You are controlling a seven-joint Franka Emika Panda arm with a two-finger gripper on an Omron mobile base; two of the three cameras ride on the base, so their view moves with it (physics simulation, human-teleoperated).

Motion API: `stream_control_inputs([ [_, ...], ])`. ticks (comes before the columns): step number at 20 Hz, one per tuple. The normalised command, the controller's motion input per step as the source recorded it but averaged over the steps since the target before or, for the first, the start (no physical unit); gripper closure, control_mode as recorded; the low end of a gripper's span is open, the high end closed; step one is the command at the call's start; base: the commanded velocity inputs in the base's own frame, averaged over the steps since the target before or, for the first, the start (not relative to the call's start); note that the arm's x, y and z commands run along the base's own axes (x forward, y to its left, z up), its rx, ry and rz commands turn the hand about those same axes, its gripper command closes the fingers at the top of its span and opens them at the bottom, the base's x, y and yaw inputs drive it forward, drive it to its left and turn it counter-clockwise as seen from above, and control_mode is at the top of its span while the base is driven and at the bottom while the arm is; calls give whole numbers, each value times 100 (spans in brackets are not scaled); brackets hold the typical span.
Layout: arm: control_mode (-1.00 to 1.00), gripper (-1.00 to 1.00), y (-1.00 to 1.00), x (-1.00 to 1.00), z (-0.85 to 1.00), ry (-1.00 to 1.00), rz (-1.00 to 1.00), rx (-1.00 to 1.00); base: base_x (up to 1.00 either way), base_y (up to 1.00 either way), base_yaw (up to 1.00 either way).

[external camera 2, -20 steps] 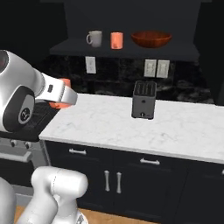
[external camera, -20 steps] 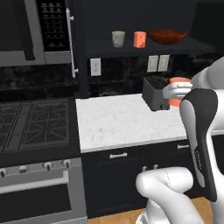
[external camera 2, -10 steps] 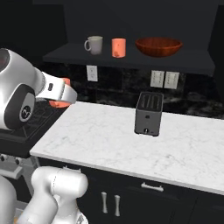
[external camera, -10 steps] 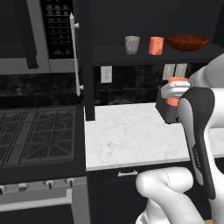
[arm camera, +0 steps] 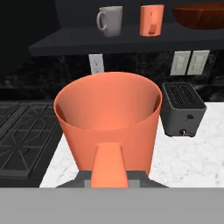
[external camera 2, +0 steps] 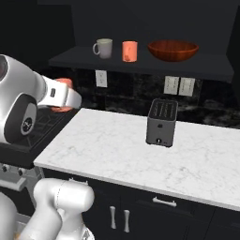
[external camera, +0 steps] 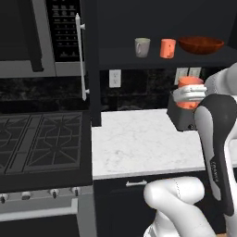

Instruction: Gather all objects into one cabinet and sort the glasses and bowls to opposite sides.

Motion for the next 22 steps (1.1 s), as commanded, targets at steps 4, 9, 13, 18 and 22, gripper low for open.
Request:
stream_control_inputs([
  [4,-100,100,0,26,62,-34,18,3,0,0,0],
  [9,-100,100,18,59,68,-24,19,1,0,0,0],
  [13,-100,100,28,73,83,-6,9,0,0,0,0],
  [18,-100,100,15,66,16,7,0,0,0,0,0],
  [22,-100,100,19,48,-31,17,0,-1,0,0,0],
])
